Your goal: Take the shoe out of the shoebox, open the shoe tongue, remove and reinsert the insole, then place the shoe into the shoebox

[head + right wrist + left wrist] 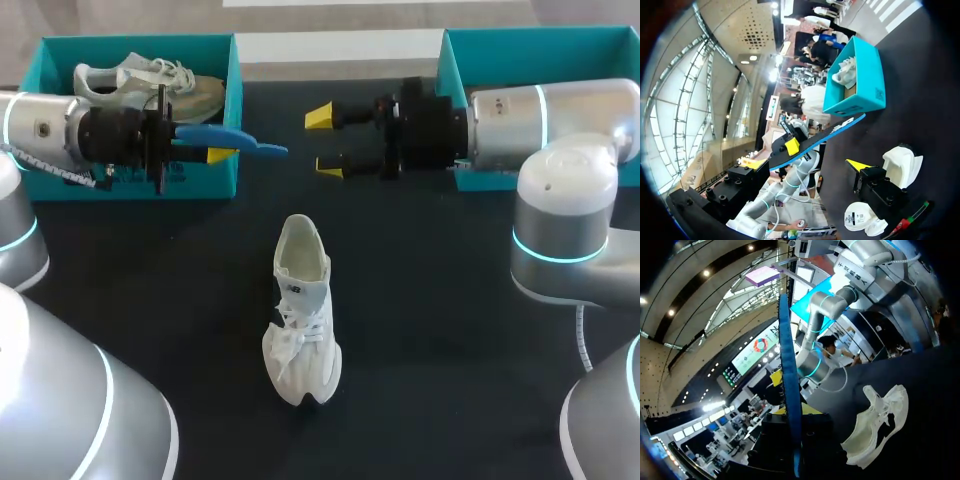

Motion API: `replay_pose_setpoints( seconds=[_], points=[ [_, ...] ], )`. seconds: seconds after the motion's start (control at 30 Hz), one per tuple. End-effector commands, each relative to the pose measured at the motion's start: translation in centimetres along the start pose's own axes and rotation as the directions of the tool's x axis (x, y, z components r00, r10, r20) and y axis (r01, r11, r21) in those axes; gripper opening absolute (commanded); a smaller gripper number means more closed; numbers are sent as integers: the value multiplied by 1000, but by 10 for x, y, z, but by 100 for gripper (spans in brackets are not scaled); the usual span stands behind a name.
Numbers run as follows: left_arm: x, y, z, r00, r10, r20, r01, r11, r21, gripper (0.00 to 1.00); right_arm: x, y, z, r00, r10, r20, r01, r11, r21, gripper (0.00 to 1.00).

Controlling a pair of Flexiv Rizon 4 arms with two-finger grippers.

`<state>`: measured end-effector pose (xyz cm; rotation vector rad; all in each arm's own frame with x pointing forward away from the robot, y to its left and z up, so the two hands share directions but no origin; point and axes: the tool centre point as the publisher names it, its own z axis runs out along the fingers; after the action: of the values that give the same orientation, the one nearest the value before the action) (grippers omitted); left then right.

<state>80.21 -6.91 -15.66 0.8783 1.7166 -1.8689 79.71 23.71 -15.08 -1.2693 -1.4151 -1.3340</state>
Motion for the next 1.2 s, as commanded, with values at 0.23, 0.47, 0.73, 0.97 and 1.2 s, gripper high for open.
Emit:
replay_pose_setpoints(
  seconds=[0.23,0.47,0.73,0.97,1.2],
  points=[
    [1,20,-7,665,744,-60,-746,661,-79,0,0,-1,2,1000,0,0,0,1000,-4,100],
    [1,20,-7,665,744,-60,-746,661,-79,0,0,-1,2,1000,0,0,0,1000,-4,100],
    [1,20,-7,665,744,-60,-746,661,-79,0,0,-1,2,1000,0,0,0,1000,-4,100],
    [1,20,-7,665,744,-60,-746,661,-79,0,0,-1,2,1000,0,0,0,1000,-4,100],
    [0,19,-6,657,751,-64,-753,652,-84,0,-1,-2,10,1000,5,2,-5,1000,17,100]
  ],
)
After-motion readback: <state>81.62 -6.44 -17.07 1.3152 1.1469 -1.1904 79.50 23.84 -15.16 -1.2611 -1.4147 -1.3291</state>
